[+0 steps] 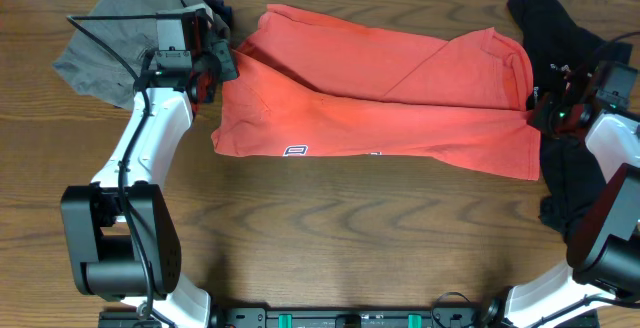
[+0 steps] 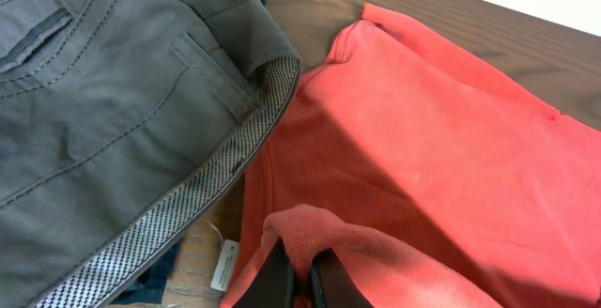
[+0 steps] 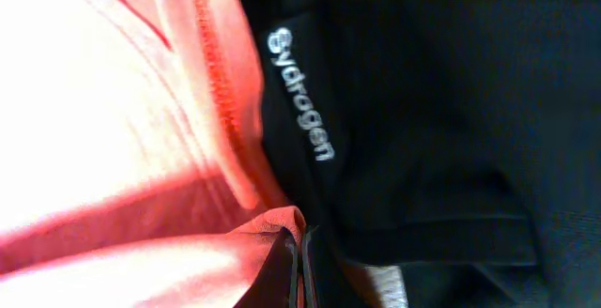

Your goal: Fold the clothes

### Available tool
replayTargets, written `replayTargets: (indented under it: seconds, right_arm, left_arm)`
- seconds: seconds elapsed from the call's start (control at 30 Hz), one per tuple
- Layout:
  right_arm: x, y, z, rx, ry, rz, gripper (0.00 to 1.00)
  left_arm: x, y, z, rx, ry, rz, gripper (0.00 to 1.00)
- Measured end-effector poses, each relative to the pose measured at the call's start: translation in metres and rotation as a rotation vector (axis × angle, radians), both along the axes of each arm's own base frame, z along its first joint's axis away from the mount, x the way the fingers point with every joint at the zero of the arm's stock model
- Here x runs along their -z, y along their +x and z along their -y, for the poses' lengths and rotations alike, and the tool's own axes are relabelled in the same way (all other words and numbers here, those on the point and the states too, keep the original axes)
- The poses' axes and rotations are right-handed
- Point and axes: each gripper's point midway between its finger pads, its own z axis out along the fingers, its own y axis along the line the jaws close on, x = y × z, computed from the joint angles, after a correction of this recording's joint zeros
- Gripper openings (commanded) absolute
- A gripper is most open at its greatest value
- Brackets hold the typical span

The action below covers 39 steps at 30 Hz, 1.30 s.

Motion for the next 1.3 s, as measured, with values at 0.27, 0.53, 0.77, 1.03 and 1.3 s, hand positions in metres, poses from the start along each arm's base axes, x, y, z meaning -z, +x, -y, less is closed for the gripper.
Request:
replayTargets:
  seconds: [0.27, 0.53, 0.77, 1.03, 1.3]
  right_arm:
    - [-0.002, 0.005, -0.005, -0.006, -0.001, 0.014, 0.48]
    - [-0.022, 0.004, -0.007, -0.033, 0.009, -0.039, 0.58]
    - [-0.095, 0.017, -0.018, -0.15, -0.033, -0.055, 0.74]
    - [-0.176, 0.049, -0.062, -0.317, -0.164, 0.064, 0.77]
    - [-0.179, 0.044, -0.091, -0.387, -0.175, 0.036, 0.79]
  left_arm:
    - [0.007, -0.007, -0.002, -0.01, 0.01, -0.042, 0.67]
    - [0.018, -0.022, -0.003, 0.033, 0.048, -0.113, 0.69]
    - [-0.011, -0.032, -0.001, 0.079, 0.084, -0.191, 0.69]
    - [-0.119, 0.006, 0.044, 0.225, 0.157, 0.071, 0.7]
    - [-0.078, 0.075, 0.06, 0.251, 0.167, 0.097, 0.73]
